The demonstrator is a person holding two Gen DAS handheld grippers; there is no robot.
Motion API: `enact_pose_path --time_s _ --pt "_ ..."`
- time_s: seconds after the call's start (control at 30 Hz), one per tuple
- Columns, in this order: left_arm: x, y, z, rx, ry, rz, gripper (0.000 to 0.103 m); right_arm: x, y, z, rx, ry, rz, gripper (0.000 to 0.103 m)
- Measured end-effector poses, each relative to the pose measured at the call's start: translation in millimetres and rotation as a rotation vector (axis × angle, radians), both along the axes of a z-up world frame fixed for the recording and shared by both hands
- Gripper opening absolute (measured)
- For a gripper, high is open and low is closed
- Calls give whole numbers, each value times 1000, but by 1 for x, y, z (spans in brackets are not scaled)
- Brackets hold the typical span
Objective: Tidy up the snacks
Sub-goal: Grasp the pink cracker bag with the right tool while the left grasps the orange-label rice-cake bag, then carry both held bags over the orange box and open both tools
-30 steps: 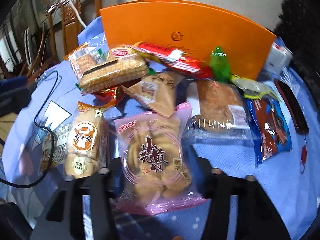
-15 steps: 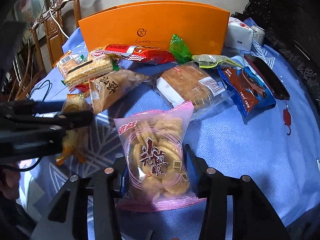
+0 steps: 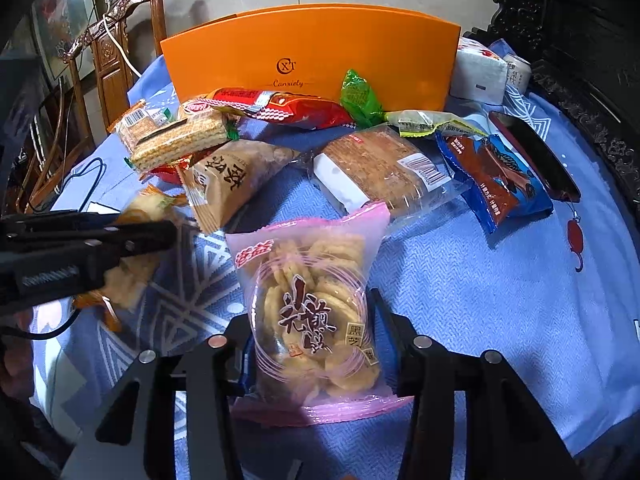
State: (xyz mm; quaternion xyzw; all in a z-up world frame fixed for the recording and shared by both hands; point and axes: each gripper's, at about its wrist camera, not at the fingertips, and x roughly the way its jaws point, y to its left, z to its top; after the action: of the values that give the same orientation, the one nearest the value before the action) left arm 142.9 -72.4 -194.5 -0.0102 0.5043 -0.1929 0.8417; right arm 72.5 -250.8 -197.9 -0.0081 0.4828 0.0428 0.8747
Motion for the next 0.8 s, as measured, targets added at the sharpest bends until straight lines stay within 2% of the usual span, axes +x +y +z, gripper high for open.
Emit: enact_pose_path --time_s 0.17,0.23,0.43,0.63,0.8 --pt "-8 8 14 -42 -54 -9 34 -4 -4 10 18 -23 -4 45" --pt "-9 8 15 -26 -68 -21 34 -4 -5 11 14 -25 -10 45" --pt "-8 13 16 -41 -58 -13 34 -6 -10 14 28 -25 -30 45" --pt "-4 29 54 -87 -141 9 34 -8 -14 38 38 -90 -39 45" --pt "5 39 99 -115 -239 20 34 -1 -17 73 43 -204 -44 45"
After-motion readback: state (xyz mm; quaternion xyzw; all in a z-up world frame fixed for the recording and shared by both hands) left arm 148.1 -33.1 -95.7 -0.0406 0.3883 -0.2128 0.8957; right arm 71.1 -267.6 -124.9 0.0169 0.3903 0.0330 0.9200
